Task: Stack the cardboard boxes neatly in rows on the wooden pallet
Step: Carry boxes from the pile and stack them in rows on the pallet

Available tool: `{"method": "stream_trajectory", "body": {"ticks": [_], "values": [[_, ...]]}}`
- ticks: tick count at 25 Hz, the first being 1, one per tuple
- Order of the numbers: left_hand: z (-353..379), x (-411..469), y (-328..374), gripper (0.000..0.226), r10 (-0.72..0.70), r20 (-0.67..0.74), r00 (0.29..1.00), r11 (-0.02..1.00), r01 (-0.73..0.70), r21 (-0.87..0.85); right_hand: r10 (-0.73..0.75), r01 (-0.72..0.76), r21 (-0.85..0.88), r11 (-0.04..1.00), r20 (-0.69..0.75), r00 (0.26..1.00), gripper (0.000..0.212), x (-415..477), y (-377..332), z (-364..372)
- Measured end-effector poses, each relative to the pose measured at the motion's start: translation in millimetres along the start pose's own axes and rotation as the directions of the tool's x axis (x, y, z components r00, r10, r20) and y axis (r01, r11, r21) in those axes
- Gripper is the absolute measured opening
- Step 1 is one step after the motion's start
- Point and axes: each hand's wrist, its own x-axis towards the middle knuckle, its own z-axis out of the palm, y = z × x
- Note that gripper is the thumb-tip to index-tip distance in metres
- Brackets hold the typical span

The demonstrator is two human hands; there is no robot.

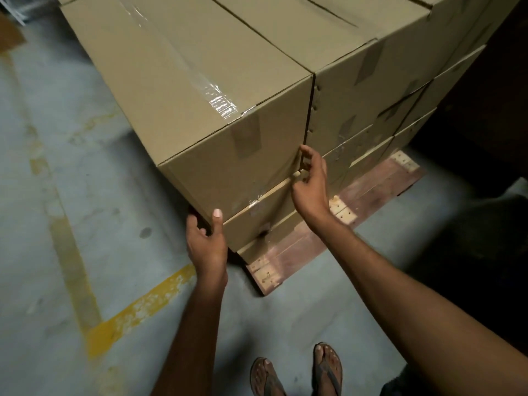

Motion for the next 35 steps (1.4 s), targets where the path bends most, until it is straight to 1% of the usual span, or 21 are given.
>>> {"method": "stream_trajectory", "body": {"ticks": [2,4,7,9,12,15,18,20,24,27,29,31,33,35], "values": [[1,-2,4,0.05,0.046,-0.025,0.999,0.999,-0.046,0.004,-0.007,0.007,-0.018,1.0,-0.02,1.0,0.069,6,8,2],[0,-8,8,0.036,0.109,-0.047,0.993,0.993,-0.107,0.056,-0.018,0.017,-0.033,0.999,-0.032,0.999,0.068,9,15,0],[1,-9,3,0.033,0.125,-0.059,0.99,0.99,-0.121,0.069,0.038,-0.037,0.018,0.999,-0.006,0.999,0.066,11,15,-4],[1,-9,2,0.033,0.111,-0.036,0.993,0.993,-0.11,0.034,0.062,-0.062,0.05,0.997,-0.009,0.998,0.068,13,14,-10],[2,-4,-5,0.036,0.118,-0.027,0.993,0.993,-0.118,0.004,0.064,-0.064,0.035,0.997,-0.002,0.998,0.075,21,15,-16],[4,-6,-4,0.042,0.087,0.018,0.996,0.996,-0.086,-0.033,0.051,-0.051,0.019,0.999,0.022,0.998,0.072,26,16,-17],[0,-7,-3,0.046,0.078,0.047,0.996,0.995,-0.075,-0.061,0.045,-0.047,0.065,0.997,0.033,0.998,0.068,30,19,-16],[-1,-6,-4,0.046,0.104,0.047,0.994,0.994,-0.102,-0.031,0.042,-0.045,0.078,0.996,0.032,0.999,0.065,31,21,-15],[-1,-3,-13,0.043,0.107,0.027,0.994,0.992,-0.108,0.059,0.035,-0.04,0.114,0.993,0.05,0.998,0.061,33,23,-13],[-4,-1,-26,0.039,0.186,0.015,0.982,0.971,-0.186,0.154,0.048,-0.057,0.143,0.988,0.067,0.997,0.052,36,24,-13],[-3,0,-27,0.042,0.17,0.0,0.985,0.958,-0.165,0.235,0.035,-0.04,0.11,0.993,0.052,0.998,0.048,37,27,-11],[0,1,-26,0.041,0.16,-0.022,0.987,0.949,-0.148,0.278,0.025,-0.029,0.073,0.997,0.05,0.998,0.047,38,30,-10],[-2,2,-26,0.04,0.168,-0.017,0.986,0.947,-0.156,0.282,0.039,-0.042,0.063,0.997,0.056,0.998,0.046,40,32,-10],[-9,2,-30,0.038,0.13,0.027,0.991,0.971,-0.132,0.2,0.087,-0.091,0.089,0.992,0.044,0.995,0.044,37,36,-10]]}}
